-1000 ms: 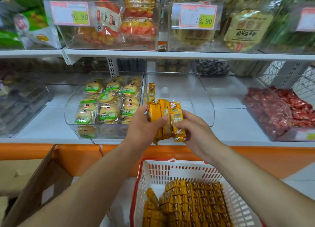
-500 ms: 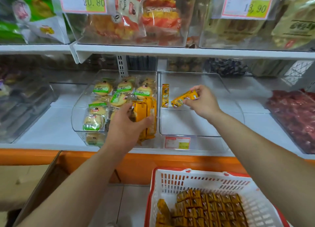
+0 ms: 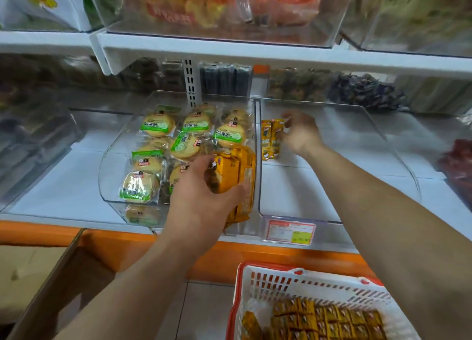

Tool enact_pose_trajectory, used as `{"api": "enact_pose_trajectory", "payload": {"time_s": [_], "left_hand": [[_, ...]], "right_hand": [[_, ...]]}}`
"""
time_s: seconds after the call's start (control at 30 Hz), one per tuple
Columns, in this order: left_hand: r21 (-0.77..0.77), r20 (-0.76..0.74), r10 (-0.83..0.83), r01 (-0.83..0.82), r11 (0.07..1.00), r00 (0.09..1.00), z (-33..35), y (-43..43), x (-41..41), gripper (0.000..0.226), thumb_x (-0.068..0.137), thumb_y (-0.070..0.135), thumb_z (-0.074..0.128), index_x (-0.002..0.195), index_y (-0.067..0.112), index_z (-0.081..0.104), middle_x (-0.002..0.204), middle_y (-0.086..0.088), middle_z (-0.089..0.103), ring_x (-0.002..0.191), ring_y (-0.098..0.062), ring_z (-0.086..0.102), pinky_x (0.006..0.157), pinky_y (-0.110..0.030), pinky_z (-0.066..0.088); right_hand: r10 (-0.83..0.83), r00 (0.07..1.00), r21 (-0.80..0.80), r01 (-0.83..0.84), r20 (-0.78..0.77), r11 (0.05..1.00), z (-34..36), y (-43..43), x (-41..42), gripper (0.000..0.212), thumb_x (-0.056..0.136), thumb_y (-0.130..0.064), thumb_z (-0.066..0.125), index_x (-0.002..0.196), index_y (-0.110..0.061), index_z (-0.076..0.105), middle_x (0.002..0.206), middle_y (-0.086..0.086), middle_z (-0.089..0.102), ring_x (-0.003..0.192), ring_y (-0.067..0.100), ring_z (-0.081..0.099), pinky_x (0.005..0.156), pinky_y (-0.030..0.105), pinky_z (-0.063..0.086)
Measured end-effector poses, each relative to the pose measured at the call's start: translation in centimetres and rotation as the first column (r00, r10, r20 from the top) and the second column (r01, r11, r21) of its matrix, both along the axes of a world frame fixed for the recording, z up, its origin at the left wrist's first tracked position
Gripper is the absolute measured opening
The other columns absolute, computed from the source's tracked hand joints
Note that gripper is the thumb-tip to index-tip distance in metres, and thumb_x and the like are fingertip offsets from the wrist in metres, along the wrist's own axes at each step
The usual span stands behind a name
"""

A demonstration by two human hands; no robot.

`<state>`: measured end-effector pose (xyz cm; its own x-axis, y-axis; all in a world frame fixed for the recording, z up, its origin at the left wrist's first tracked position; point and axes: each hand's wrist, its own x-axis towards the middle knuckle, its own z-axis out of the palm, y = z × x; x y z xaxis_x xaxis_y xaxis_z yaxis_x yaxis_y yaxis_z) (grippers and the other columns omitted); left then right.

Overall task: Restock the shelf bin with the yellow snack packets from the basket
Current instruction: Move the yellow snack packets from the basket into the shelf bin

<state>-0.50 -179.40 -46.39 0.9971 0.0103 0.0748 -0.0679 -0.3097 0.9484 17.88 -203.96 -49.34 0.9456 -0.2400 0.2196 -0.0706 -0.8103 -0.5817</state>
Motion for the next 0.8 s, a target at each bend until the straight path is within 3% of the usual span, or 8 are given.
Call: {"api": "enact_pose_trajectory", "payload": {"time_s": [0.1, 0.2, 0.3, 0.37, 0.5, 0.6, 0.73, 0.8], "left_hand": [[0.012, -0.001, -0.005, 0.005, 1.0, 1.0, 0.2, -0.2, -0.1, 0.052, 0.084, 0.034, 0.081, 0.13, 0.021, 0.06, 0.091, 0.011, 0.074, 0.08, 0.009, 0.066, 0.057, -0.006, 0.051], [-0.009, -0.015, -0.023, 0.023, 1.0, 1.0, 0.8, -0.6, -0.4, 0.047, 0.084, 0.034, 0.081, 0.125, 0.023, 0.062, 0.094, 0.01, 0.075, 0.082, 0.001, 0.07, 0.061, -0.012, 0.057], [-0.074, -0.039, -0.053, 0.05, 0.996, 0.998, 1.6, -1.3, -1.1, 0.038, 0.084, 0.03, 0.081, 0.117, 0.022, 0.065, 0.087, 0.007, 0.076, 0.077, -0.003, 0.072, 0.056, -0.015, 0.056], [-0.128, -0.063, -0.097, 0.088, 0.988, 0.993, 2.3, -2.0, -1.8, 0.031, 0.084, 0.027, 0.081, 0.11, 0.023, 0.066, 0.087, 0.006, 0.077, 0.08, -0.008, 0.074, 0.062, -0.022, 0.061], [-0.204, -0.095, -0.229, 0.206, 0.957, 0.969, 3.6, -4.0, -4.0, 0.033, 0.085, 0.023, 0.08, 0.115, 0.017, 0.068, 0.097, -0.002, 0.079, 0.091, -0.021, 0.076, 0.078, -0.043, 0.064], [-0.29, -0.089, -0.291, 0.254, 0.923, 0.953, 4.0, -5.4, -5.8, 0.028, 0.089, 0.021, 0.075, 0.114, 0.011, 0.07, 0.098, -0.011, 0.078, 0.093, -0.032, 0.076, 0.078, -0.047, 0.064], [-0.517, -0.172, -0.362, 0.228, 0.825, 0.916, 4.5, -6.3, -7.6, 0.025, 0.095, 0.023, 0.068, 0.118, 0.013, 0.07, 0.106, -0.014, 0.077, 0.097, -0.033, 0.075, 0.063, -0.035, 0.06], [-0.555, -0.168, -0.381, 0.232, 0.799, 0.909, 4.8, -6.5, -8.1, 0.025, 0.094, 0.023, 0.068, 0.117, 0.015, 0.071, 0.107, -0.013, 0.077, 0.094, -0.029, 0.076, 0.062, -0.032, 0.059]], "right_hand": [[-0.04, 0.999, 0.021, 0.039, 0.012, 0.999, 0.4, 0.0, -1.3, 0.053, 0.085, -0.025, 0.075, 0.133, -0.015, 0.052, 0.13, 0.009, 0.059, 0.115, 0.027, 0.058, 0.09, 0.026, 0.044], [0.007, 0.999, 0.05, -0.008, 0.034, 0.999, 2.2, 0.0, -5.3, 0.049, 0.083, -0.025, 0.075, 0.125, -0.01, 0.056, 0.119, 0.01, 0.061, 0.108, 0.026, 0.059, 0.089, 0.031, 0.048], [0.086, 0.995, 0.264, -0.099, 0.059, 0.959, 4.3, 0.4, -12.4, 0.027, 0.083, -0.019, 0.075, 0.107, -0.017, 0.065, 0.095, -0.001, 0.066, 0.081, 0.012, 0.062, 0.07, 0.023, 0.047], [0.192, 0.981, 0.452, -0.188, 0.037, 0.872, 5.4, 0.8, -17.7, 0.019, 0.086, -0.015, 0.072, 0.101, -0.025, 0.066, 0.086, -0.004, 0.07, 0.072, 0.01, 0.066, 0.063, 0.019, 0.05], [0.343, 0.939, 0.669, -0.257, 0.003, 0.698, 6.8, 1.9, -25.6, 0.039, 0.092, -0.018, 0.068, 0.127, -0.032, 0.058, 0.101, -0.004, 0.072, 0.079, 0.019, 0.073, 0.061, 0.025, 0.057], [0.312, 0.949, 0.618, -0.271, 0.043, 0.738, 7.1, 2.5, -27.8, 0.054, 0.085, -0.027, 0.076, 0.133, -0.038, 0.054, 0.108, -0.004, 0.068, 0.08, 0.023, 0.071, 0.066, 0.035, 0.061], [0.311, 0.944, 0.652, -0.303, 0.107, 0.696, 8.0, 1.3, -28.8, 0.049, 0.082, -0.018, 0.08, 0.123, -0.04, 0.066, 0.107, 0.001, 0.068, 0.08, 0.022, 0.073, 0.069, 0.032, 0.06], [0.354, 0.928, 0.762, -0.308, 0.111, 0.57, 8.2, 0.5, -29.2, 0.042, 0.087, -0.013, 0.071, 0.124, -0.031, 0.067, 0.105, 0.011, 0.071, 0.084, 0.027, 0.073, 0.075, 0.038, 0.058]]}}
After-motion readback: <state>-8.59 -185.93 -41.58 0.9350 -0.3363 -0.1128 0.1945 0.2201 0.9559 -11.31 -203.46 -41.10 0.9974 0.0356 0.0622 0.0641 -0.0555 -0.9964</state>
